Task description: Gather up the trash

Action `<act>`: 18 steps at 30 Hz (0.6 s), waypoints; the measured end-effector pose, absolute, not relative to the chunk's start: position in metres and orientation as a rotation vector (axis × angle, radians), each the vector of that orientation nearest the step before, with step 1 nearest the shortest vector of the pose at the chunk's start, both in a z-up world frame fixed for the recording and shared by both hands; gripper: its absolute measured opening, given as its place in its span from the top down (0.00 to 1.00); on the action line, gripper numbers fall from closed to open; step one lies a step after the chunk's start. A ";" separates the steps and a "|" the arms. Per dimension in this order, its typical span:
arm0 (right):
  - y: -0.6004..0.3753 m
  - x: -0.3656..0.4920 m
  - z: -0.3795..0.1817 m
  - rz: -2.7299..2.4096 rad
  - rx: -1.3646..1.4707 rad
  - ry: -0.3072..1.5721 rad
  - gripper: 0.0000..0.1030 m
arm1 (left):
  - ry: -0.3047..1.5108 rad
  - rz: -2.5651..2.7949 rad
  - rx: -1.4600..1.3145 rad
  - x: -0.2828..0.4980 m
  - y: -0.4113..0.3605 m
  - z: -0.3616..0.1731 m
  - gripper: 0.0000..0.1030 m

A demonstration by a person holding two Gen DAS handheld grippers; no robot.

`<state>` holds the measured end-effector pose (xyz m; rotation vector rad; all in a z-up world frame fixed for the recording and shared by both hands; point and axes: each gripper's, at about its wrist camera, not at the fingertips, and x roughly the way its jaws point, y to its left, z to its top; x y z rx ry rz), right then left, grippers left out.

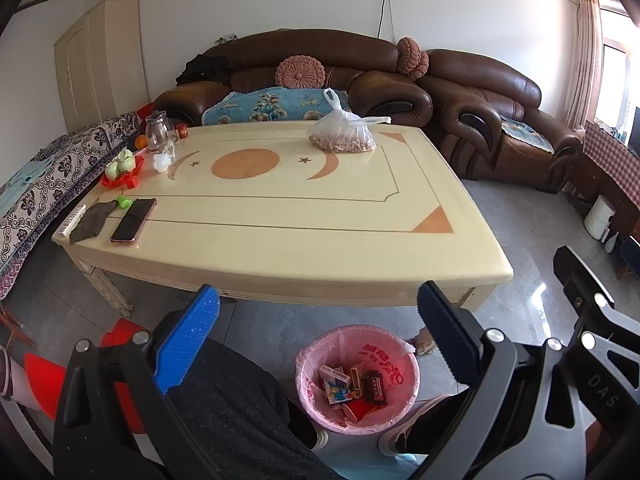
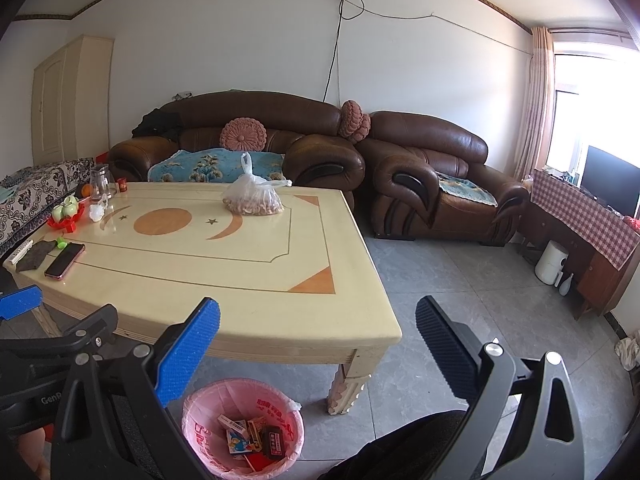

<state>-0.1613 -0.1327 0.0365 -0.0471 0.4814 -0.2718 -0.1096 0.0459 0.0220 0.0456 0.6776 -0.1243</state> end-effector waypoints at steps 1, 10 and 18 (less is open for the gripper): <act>-0.134 -0.161 0.036 -0.269 -0.045 0.482 0.07 | 0.668 -0.119 0.050 -0.111 0.046 0.023 0.06; -0.134 -0.162 0.036 -0.268 -0.047 0.482 0.07 | 0.684 -0.107 0.052 -0.111 0.045 0.025 0.06; -0.133 -0.160 0.034 -0.262 -0.045 0.491 0.07 | 0.677 -0.082 0.067 -0.112 0.045 0.027 0.06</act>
